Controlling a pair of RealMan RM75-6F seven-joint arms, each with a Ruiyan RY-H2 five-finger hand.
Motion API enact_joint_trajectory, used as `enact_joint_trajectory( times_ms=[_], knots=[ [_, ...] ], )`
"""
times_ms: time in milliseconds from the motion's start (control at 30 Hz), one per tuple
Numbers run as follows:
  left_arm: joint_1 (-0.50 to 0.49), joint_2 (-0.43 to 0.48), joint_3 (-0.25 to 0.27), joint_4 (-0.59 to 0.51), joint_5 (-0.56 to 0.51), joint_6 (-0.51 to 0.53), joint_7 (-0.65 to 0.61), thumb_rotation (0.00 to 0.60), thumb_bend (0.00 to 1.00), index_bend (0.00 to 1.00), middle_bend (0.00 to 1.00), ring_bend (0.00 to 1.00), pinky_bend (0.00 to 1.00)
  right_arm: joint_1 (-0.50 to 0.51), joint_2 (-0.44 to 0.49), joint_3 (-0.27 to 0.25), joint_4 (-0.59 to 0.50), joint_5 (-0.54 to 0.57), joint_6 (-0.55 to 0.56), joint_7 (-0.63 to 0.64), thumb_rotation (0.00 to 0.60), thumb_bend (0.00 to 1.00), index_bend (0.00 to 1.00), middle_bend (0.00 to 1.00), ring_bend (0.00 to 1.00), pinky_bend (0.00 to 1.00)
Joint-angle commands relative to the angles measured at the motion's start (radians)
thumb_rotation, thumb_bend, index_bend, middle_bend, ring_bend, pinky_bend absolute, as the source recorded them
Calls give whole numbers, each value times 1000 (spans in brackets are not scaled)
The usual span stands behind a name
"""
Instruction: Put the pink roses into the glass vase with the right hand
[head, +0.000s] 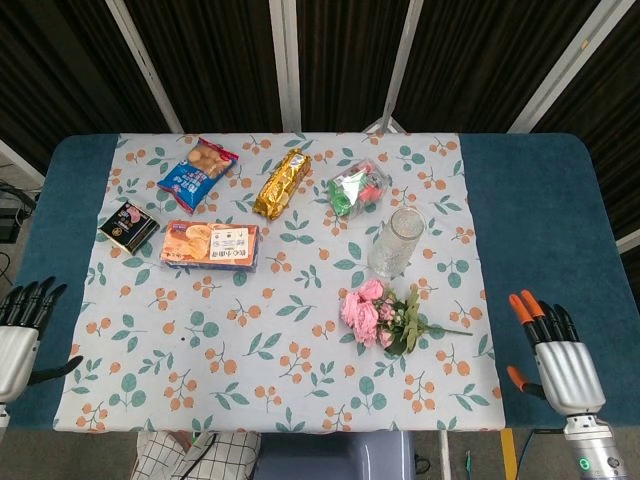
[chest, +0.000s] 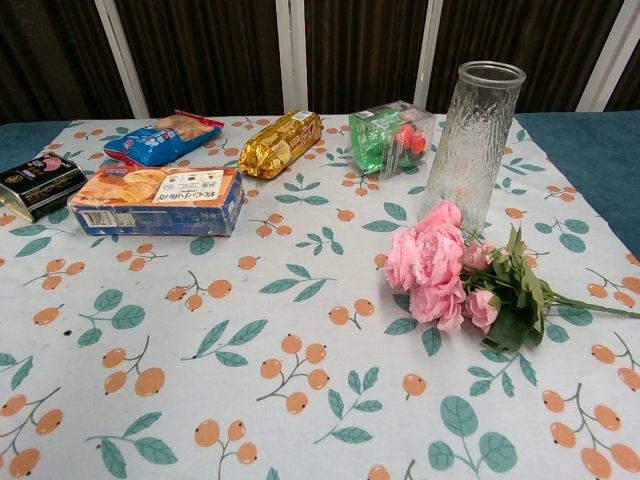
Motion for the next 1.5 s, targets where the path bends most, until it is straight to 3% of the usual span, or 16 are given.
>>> enact_joint_trajectory(
  times_ms=[33,400,700,1033,1333,1433,1500],
  knots=[
    [-1,1,0,1,-4,-4,-9,600,0,0,0,0,0,25,-12,9,-34,21,-39,-19,600,286,0,0,0,0],
    [-2,13,6,-5,-6,-17,-39,600,0,0,0,0,0,137,-158,53,-105,197,-229,-207,600,286,0,0,0,0],
    [-4,19,13,-7,0,-26,-59,600,0,0,0,0,0,208,-295,111,-49,325,-268,-296,600,286,0,0,0,0],
    [-10,24,15,-10,-9,-45,-78,600,0,0,0,0,0,268,-373,152,-16,411,-281,-324,600,285,0,0,4,0],
    [-17,27,11,-13,-28,-65,-86,600,0,0,0,0,0,321,-439,164,7,462,-296,-348,600,286,5,135,162,54],
    [-19,27,11,-12,-31,-70,-89,600,0,0,0,0,0,334,-464,163,22,471,-298,-348,600,286,76,194,225,99],
    [-20,28,11,-13,-33,-73,-92,600,0,0,0,0,0,341,-478,163,31,469,-298,-344,600,286,173,268,300,170]
  ],
)
